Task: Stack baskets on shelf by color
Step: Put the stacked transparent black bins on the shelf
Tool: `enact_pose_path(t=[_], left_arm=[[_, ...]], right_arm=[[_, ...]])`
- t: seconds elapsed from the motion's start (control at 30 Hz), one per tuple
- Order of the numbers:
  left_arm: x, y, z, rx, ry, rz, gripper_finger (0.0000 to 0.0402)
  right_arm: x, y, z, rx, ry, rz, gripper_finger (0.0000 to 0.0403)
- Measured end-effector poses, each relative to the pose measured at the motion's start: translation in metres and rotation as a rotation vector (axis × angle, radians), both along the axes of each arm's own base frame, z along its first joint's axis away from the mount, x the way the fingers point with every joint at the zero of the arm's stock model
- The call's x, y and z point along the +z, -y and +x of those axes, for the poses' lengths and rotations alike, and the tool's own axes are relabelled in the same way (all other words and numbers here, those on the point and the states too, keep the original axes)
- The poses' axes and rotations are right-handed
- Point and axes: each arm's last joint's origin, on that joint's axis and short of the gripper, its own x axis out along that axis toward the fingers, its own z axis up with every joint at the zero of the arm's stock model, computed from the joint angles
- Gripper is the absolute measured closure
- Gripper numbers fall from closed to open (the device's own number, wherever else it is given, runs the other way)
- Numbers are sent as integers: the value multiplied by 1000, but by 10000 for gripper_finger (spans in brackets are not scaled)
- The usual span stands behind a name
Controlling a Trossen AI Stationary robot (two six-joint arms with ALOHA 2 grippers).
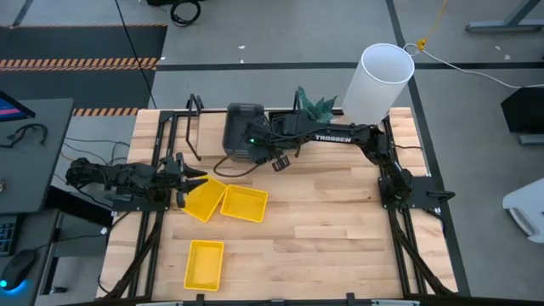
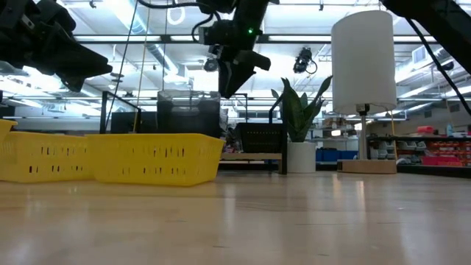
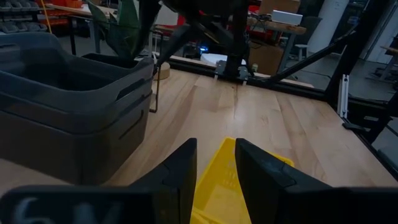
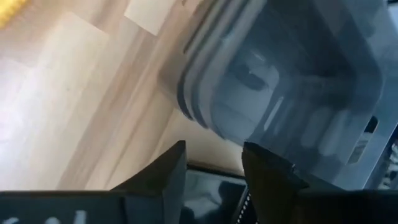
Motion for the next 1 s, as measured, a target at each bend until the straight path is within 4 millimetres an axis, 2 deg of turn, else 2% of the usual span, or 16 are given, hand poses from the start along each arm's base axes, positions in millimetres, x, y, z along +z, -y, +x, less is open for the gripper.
enact_pose_path(t=[0.2,0.37,1.0], left_arm=[[0,0,0,0,0,0,285],[0,0,0,0,0,0,285],[0,0,0,0,0,0,285]], right_arm=[[2,-6,5,58,37,-15,212],[3,-5,8,127,66,50,215],[3,42,1,65,157,277,353]])
